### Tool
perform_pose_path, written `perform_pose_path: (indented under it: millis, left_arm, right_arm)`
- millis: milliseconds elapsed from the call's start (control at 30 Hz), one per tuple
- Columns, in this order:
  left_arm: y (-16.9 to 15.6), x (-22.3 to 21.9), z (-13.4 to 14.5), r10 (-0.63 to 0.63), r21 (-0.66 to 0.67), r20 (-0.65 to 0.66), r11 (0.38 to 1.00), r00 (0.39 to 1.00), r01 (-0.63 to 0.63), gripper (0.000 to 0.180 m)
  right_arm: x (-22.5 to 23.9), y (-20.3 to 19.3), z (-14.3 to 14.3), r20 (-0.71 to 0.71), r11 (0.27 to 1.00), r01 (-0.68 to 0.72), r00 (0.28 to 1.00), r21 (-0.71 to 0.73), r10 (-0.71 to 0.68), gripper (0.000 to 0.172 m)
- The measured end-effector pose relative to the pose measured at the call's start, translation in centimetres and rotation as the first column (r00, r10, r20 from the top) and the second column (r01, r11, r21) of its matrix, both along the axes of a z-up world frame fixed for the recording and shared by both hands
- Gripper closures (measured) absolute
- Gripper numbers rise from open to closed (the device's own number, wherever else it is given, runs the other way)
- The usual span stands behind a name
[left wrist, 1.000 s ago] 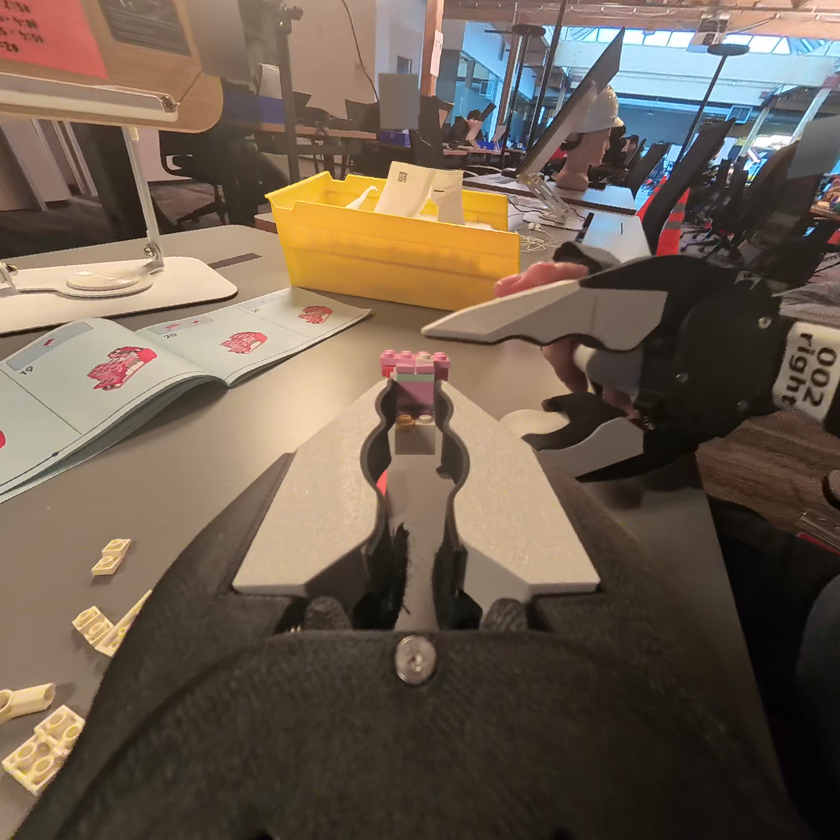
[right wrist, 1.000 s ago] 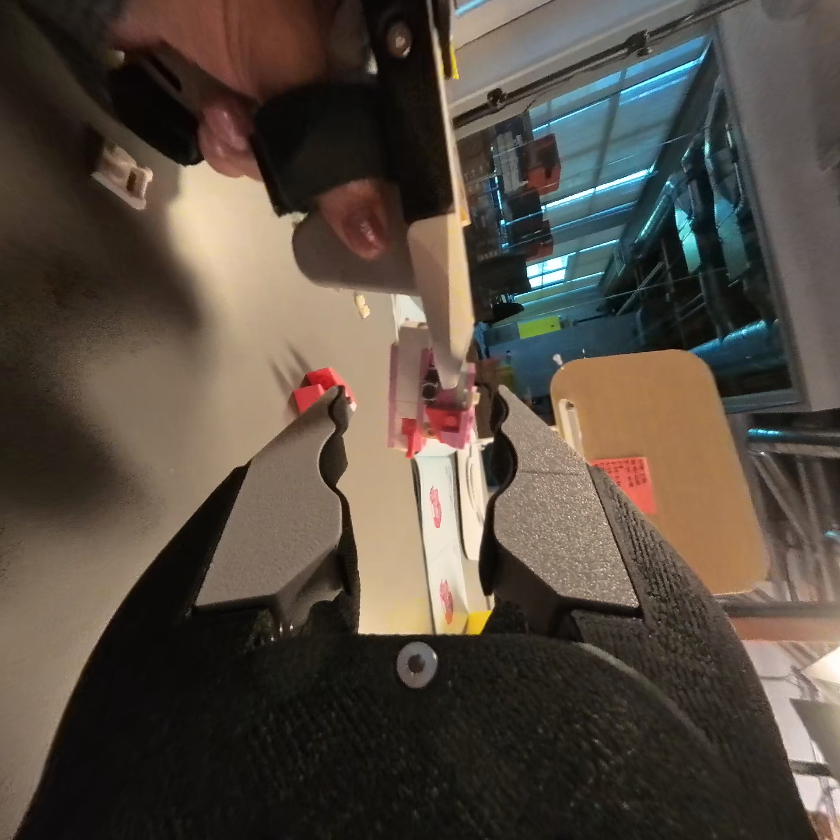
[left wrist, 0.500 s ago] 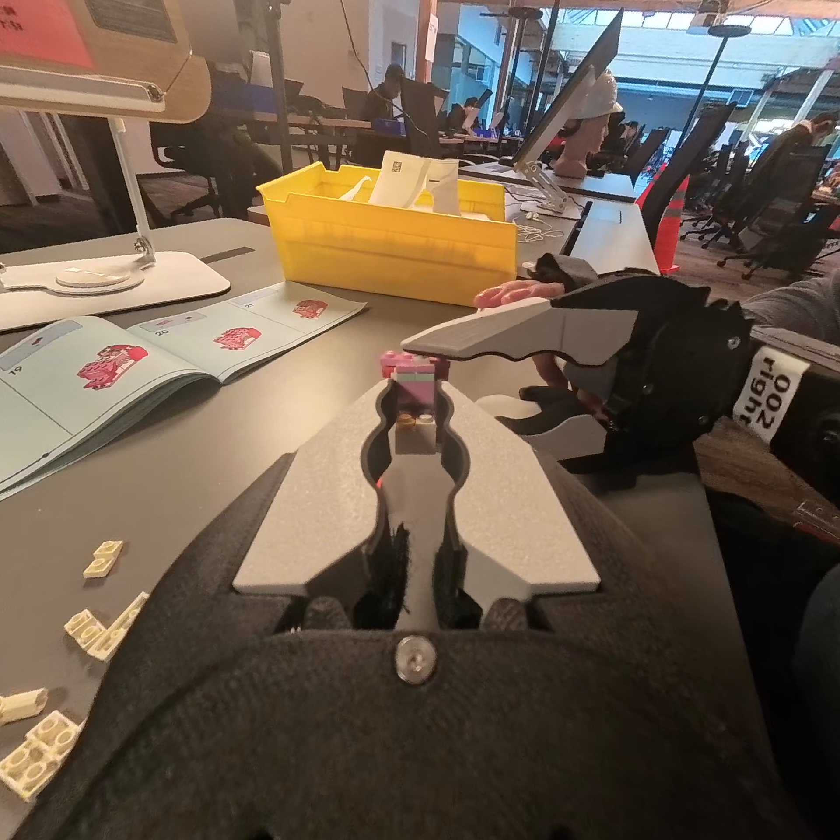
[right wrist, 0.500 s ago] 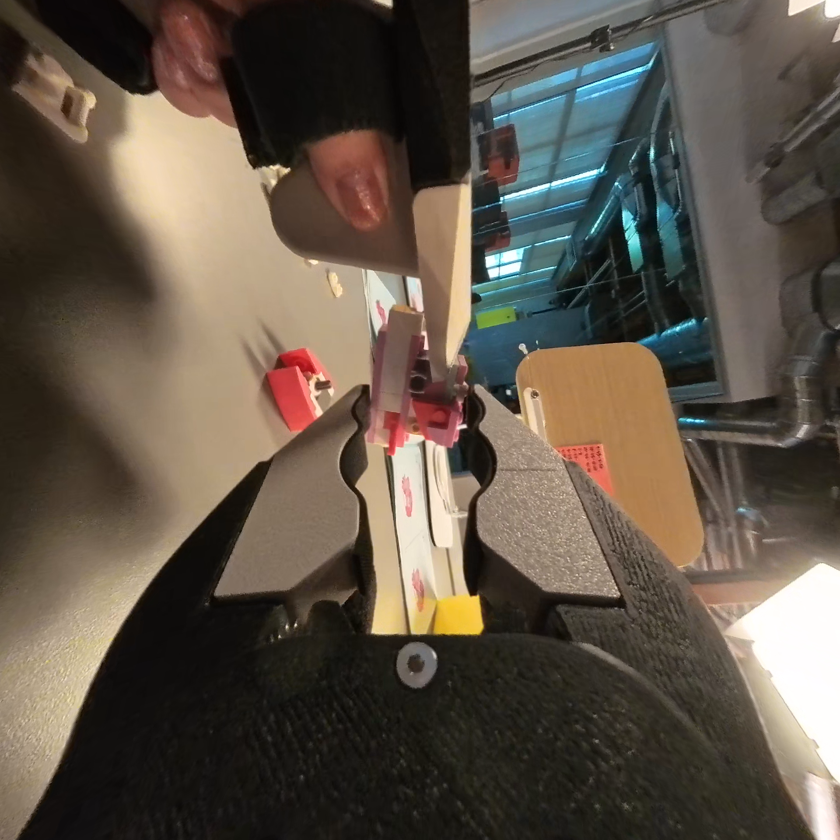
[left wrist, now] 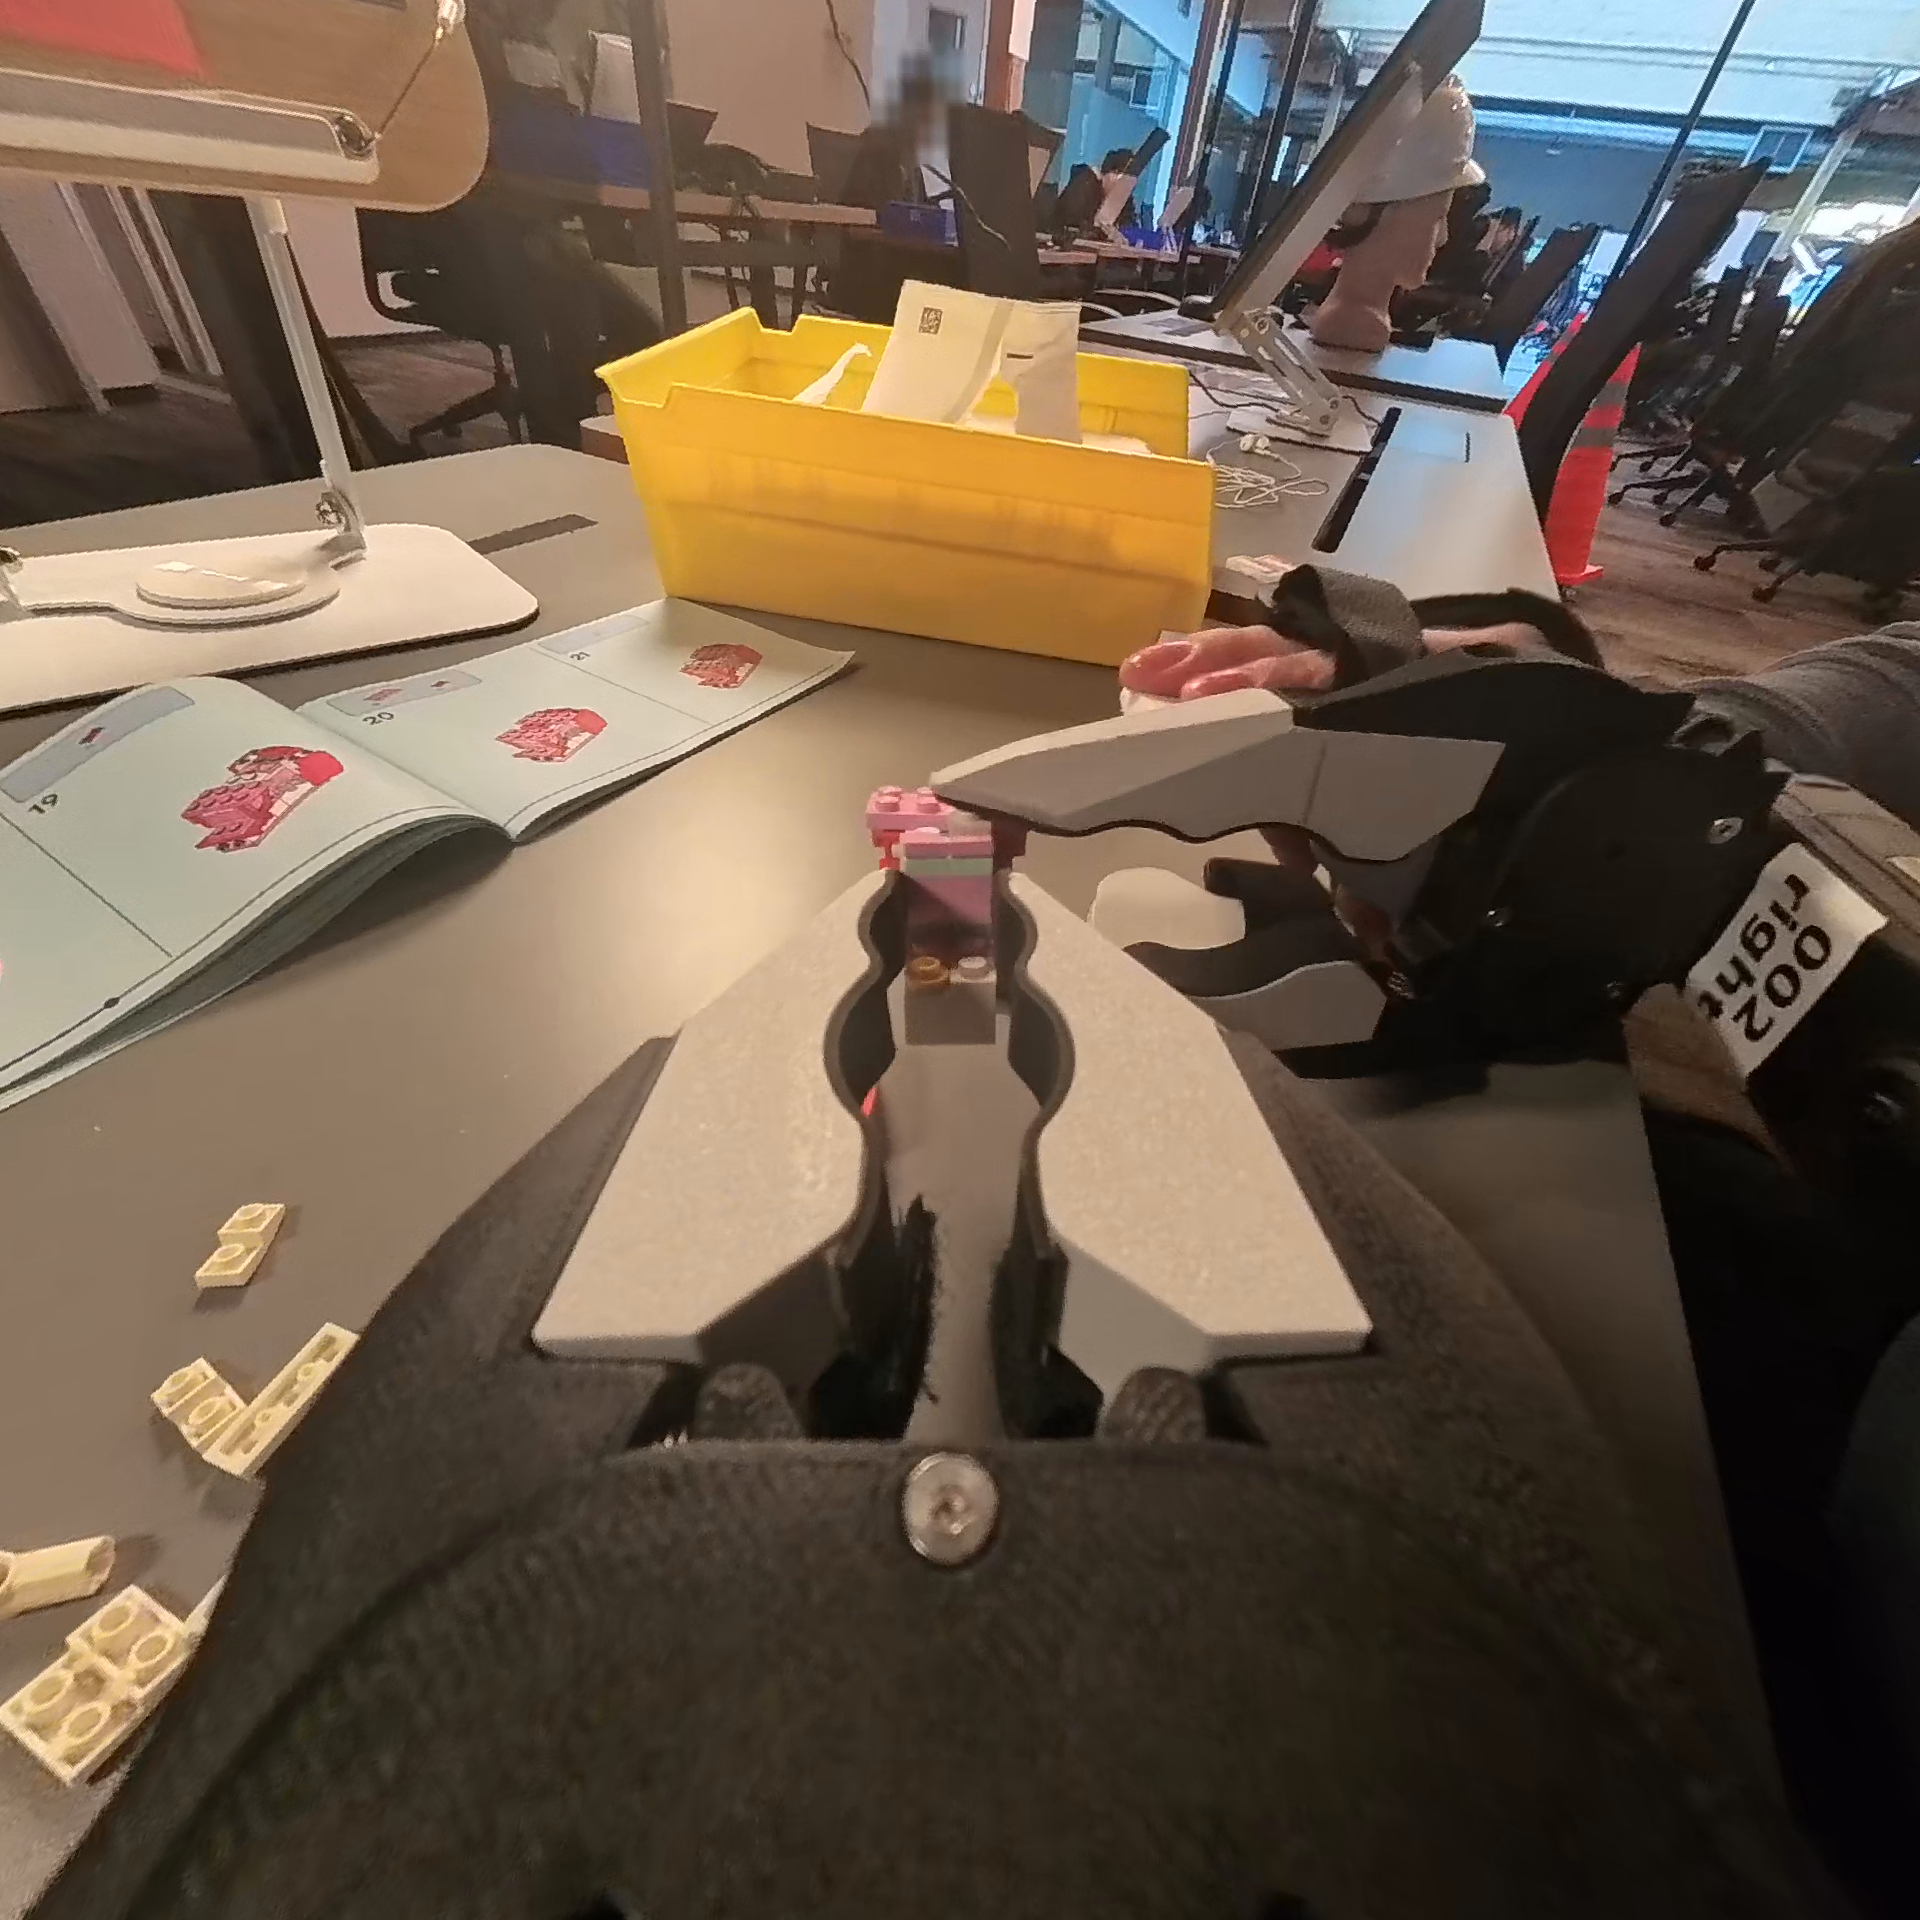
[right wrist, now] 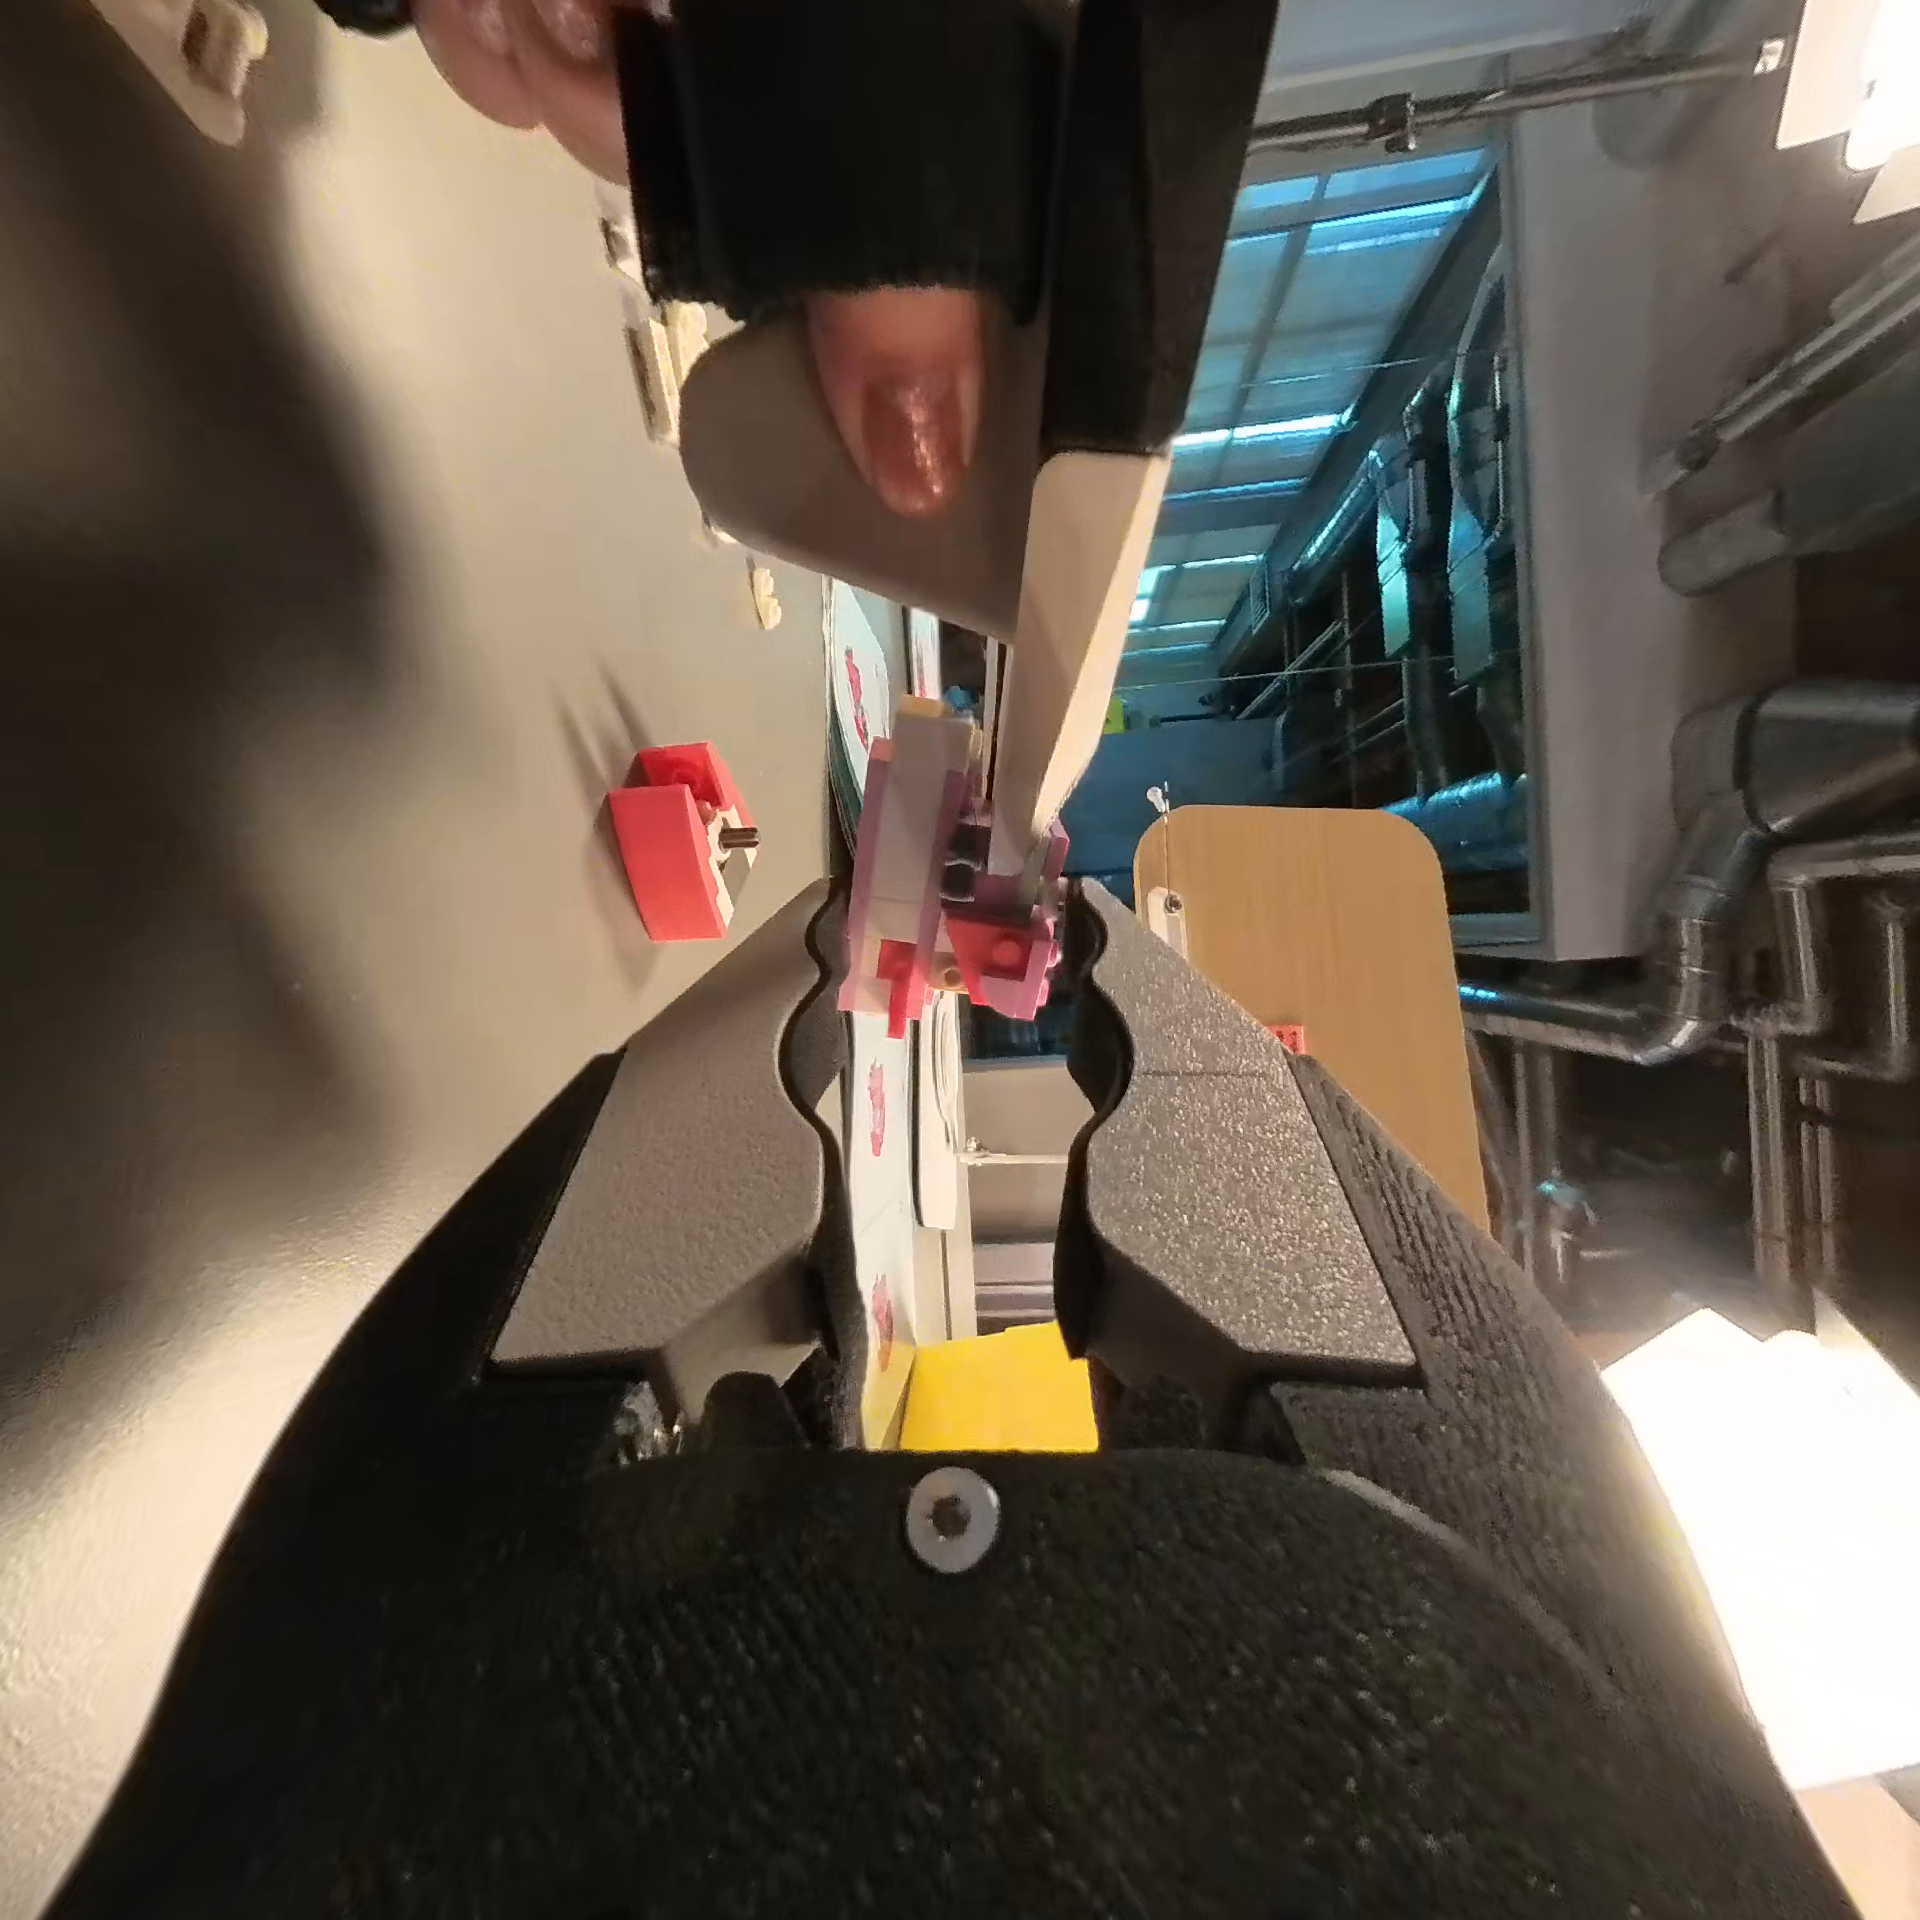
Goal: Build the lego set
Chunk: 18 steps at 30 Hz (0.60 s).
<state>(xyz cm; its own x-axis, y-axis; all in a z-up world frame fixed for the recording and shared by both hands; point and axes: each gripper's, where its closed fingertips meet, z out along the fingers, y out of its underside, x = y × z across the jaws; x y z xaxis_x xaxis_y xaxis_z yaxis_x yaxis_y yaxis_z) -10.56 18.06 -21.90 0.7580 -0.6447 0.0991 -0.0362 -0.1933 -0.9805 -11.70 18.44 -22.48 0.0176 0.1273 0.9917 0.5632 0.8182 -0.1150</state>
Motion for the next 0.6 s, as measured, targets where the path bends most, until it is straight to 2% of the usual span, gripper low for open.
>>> perform_pose_path:
  millis: [467, 600]
  left_arm:
    - [0.04, 0.14, -0.34, 0.010, 0.007, -0.046, 1.000, 0.999, -0.009, 0.166]
    - [0.13, 0.05, -0.14, 0.009, 0.003, -0.019, 1.000, 1.000, -0.009, 0.166]
  right_arm:
    - [0.21, 0.04, -0.27, 0.078, 0.999, -0.033, 0.996, -0.032, 0.036, 0.134]
    - [0.03, -0.10, -0.21, 0.000, 0.983, -0.072, 0.997, -0.170, 0.073, 0.133]
